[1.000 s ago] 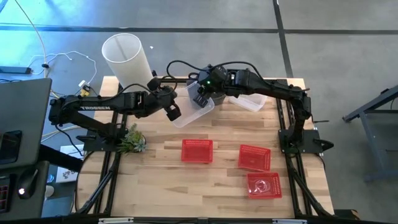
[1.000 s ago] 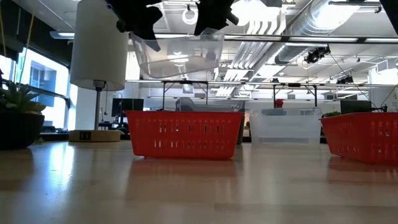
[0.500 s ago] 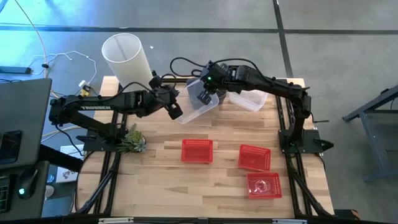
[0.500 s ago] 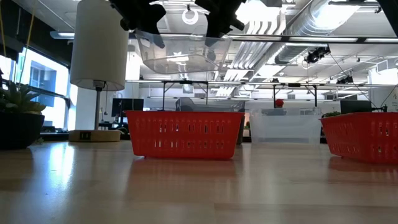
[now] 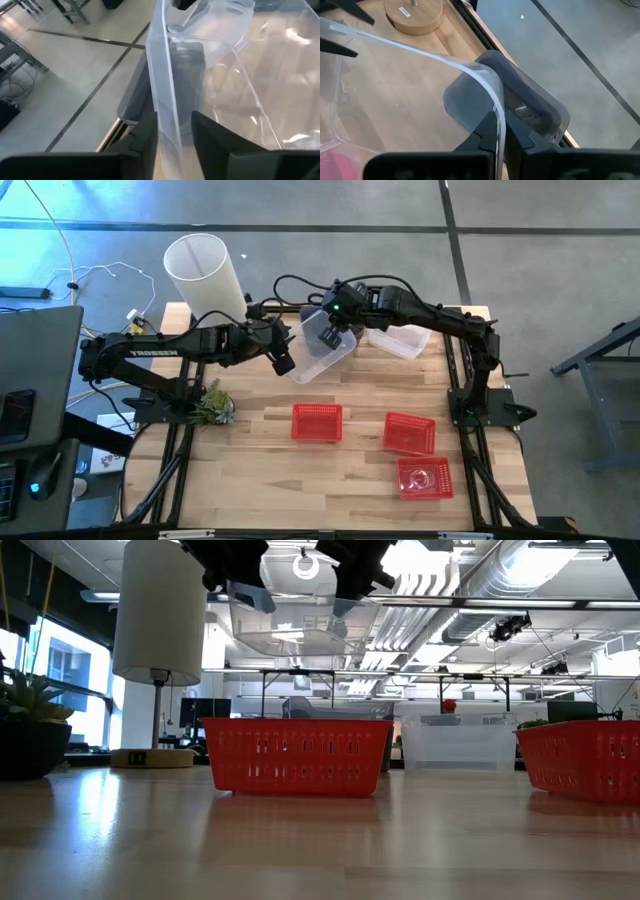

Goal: Stack baskets by color
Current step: Stack the bottom transparent bin on the stacked transparent bins

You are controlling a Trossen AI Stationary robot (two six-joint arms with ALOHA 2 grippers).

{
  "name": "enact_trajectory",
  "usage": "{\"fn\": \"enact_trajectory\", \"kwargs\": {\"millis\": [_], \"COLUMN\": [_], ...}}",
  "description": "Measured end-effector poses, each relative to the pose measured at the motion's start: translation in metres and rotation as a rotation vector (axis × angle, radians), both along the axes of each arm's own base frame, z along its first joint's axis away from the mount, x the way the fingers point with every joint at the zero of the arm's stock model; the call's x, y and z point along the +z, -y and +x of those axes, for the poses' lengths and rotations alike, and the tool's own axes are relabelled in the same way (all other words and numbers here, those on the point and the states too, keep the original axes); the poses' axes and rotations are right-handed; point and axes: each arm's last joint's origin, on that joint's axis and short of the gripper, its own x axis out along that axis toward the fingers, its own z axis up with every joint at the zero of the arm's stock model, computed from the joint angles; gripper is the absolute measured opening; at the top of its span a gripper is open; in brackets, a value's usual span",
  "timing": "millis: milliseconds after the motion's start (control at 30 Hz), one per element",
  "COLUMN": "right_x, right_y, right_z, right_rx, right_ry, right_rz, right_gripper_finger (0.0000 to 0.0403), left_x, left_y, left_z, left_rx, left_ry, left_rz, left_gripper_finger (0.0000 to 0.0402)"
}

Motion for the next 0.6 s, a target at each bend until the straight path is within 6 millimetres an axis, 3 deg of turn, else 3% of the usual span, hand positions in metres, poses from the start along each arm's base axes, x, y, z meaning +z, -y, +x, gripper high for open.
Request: {"fn": "enact_trajectory", "kwargs": {"millis": [233, 600], "right_x": [0.0, -0.003], "right_y": [0.0, 0.013], "right_z": [-0.001, -0.012], "right_rx": [-0.014, -0.064], "right_ry": [-0.018, -0.122], "right_rz": [-0.018, -0.077], "right_gripper_finger": [0.0, 0.0001], "left_x": [0.004, 0.004], "left_y": [0.0, 0.002], "left_z": [0.003, 0.003], "left_rx": [-0.042, -0.064], "left_ry": [0.034, 0.037], "left_rz": [0.013, 0.004], "left_gripper_finger": [0.016, 0.0163]}}
